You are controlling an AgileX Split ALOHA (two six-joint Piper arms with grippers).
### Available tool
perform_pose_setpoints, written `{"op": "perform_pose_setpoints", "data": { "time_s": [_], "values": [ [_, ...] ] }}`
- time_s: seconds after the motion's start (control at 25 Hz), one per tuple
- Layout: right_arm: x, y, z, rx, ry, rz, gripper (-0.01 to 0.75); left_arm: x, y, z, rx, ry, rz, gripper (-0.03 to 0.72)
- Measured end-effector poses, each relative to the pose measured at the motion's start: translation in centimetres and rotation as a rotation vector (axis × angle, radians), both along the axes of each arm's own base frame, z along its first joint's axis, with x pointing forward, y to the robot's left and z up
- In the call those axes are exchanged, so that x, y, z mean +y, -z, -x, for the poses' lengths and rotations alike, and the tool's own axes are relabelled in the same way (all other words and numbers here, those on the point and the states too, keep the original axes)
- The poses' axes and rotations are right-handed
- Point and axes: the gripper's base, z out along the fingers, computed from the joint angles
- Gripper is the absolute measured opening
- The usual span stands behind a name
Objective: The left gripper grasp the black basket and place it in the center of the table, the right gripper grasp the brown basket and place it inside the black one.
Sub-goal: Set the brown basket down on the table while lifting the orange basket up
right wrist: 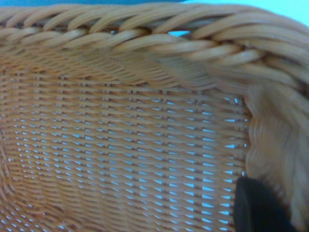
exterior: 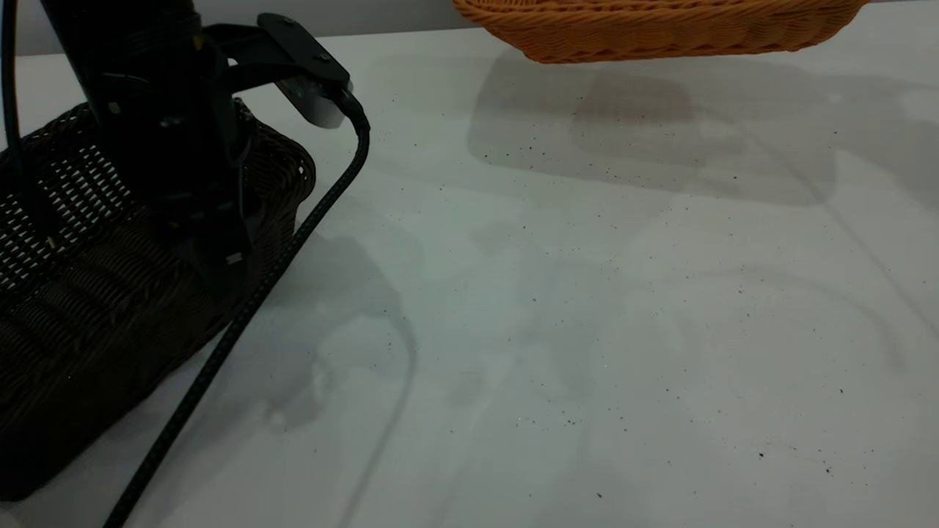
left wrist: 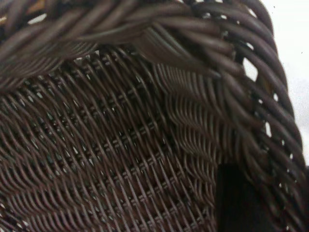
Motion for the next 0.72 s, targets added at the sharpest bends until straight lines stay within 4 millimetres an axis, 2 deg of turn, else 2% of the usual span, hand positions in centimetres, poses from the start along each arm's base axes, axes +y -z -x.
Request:
{"op": "perform_pose_setpoints", "data": {
  "time_s": [0.12,0.44,0.72],
  "values": [
    [0.0,0.0,0.0,-0.002,0.001,0.000,0.099,-0.2,0.0,0.1,-0.001,0.052,-0.004,0.169],
    [0.0,0.0,0.0,-0.004,-0.006,0.005,0.098,-2.1,0.0,1.2,0.010,0.227,-0.007,0.168],
    [0.0,0.0,0.0,-0.005,-0.010,0.008,0.098,-5.6,0.0,3.5,0.006,0.470,-0.004,0.168]
  ]
}}
